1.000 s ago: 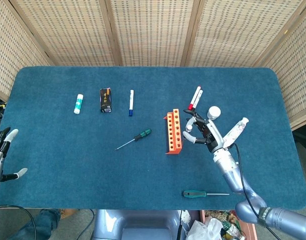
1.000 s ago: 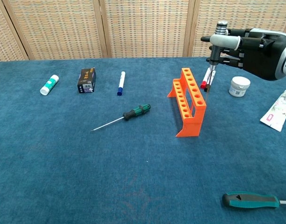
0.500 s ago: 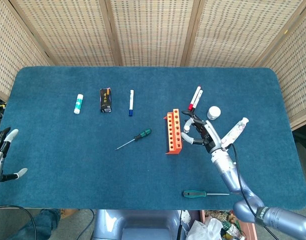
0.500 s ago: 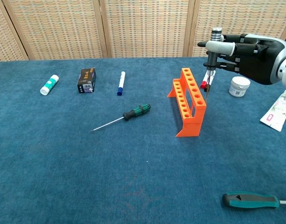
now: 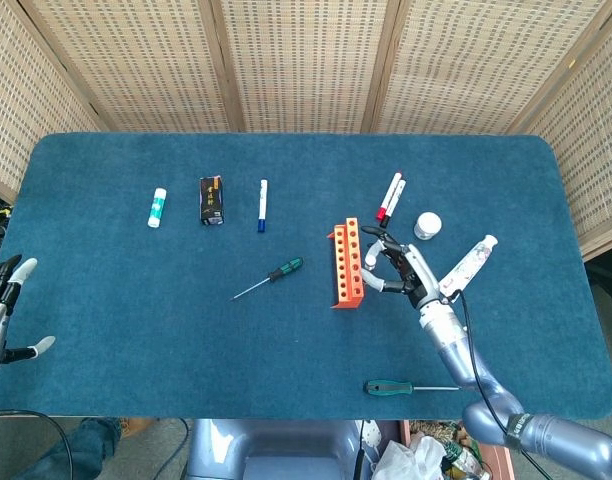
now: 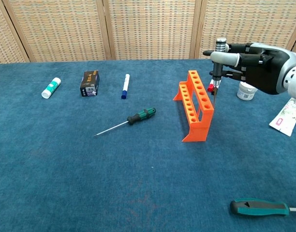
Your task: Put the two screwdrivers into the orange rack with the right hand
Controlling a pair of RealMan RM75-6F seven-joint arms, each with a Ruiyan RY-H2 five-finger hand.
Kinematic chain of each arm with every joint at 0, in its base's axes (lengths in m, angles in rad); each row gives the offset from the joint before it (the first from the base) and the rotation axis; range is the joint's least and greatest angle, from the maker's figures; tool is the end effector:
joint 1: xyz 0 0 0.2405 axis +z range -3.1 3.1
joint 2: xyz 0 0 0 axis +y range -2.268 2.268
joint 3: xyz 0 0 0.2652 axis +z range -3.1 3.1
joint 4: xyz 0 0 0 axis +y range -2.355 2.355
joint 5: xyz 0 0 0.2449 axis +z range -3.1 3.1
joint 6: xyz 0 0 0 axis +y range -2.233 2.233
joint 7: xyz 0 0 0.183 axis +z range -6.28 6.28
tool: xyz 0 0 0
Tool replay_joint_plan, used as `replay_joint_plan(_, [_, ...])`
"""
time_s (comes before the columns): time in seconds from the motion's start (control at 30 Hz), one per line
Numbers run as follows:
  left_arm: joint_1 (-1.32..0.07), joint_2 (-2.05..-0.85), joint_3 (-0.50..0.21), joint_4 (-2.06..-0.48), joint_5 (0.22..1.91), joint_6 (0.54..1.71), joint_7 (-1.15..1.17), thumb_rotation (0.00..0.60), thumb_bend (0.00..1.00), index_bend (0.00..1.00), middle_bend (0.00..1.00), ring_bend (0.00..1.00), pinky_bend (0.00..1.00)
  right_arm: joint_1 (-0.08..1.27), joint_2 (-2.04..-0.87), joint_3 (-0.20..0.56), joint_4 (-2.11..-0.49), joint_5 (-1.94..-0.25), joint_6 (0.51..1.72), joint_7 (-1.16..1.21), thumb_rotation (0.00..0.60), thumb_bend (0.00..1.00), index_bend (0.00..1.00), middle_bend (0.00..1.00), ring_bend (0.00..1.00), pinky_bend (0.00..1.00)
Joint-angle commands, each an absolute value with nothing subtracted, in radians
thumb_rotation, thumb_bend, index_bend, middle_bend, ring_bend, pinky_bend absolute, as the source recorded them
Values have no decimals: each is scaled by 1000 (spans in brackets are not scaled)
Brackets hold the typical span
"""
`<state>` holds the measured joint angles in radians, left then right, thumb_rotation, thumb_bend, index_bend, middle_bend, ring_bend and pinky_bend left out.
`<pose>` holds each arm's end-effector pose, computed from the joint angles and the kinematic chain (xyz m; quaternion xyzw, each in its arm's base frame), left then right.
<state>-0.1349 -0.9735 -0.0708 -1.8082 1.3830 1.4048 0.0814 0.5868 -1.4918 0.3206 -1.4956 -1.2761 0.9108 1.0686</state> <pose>-0.3108 0.2403 0.1549 -0.5920 -0.4073 -0.3602 0.5949 -0.1620 -0.3990 -0.0236 0.3231 -0.7396 0.5842 0.0853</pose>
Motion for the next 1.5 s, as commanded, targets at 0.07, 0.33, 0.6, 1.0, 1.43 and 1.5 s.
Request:
replay_joint_plan(0.07, [-135,-974,-71,-1807,1383,1405,82,600,0,0,0,0,0,585,-1497,319,-1491,-1279,913,1070,600,528,671,142,0,122])
replay_joint_plan(0.33, [-137,-976,-71,-1808,1380,1402,86,600,0,0,0,0,0,577,-1465,348,-1547,-1306,949,1099,600,528,673,147,0,122])
replay_joint_plan(0.6, [-136,-975,-70,-1810,1382,1404,85,600,0,0,0,0,0,583,-1437,374,-1603,-1294,960,1082,600,528,674,151,0,122])
replay_joint_plan(1.0, [-136,-973,-71,-1808,1381,1403,77,600,0,0,0,0,0,587,-1457,368,-1589,-1277,954,1074,600,528,675,152,0,122])
replay_joint_plan(1.43, [-136,-971,-71,-1807,1382,1402,70,600,0,0,0,0,0,588,-1476,357,-1553,-1274,945,1080,600,527,675,152,0,122])
replay_joint_plan(1.5, [-136,-971,-71,-1807,1382,1401,69,600,0,0,0,0,0,587,-1480,354,-1548,-1275,944,1082,600,528,675,152,0,122])
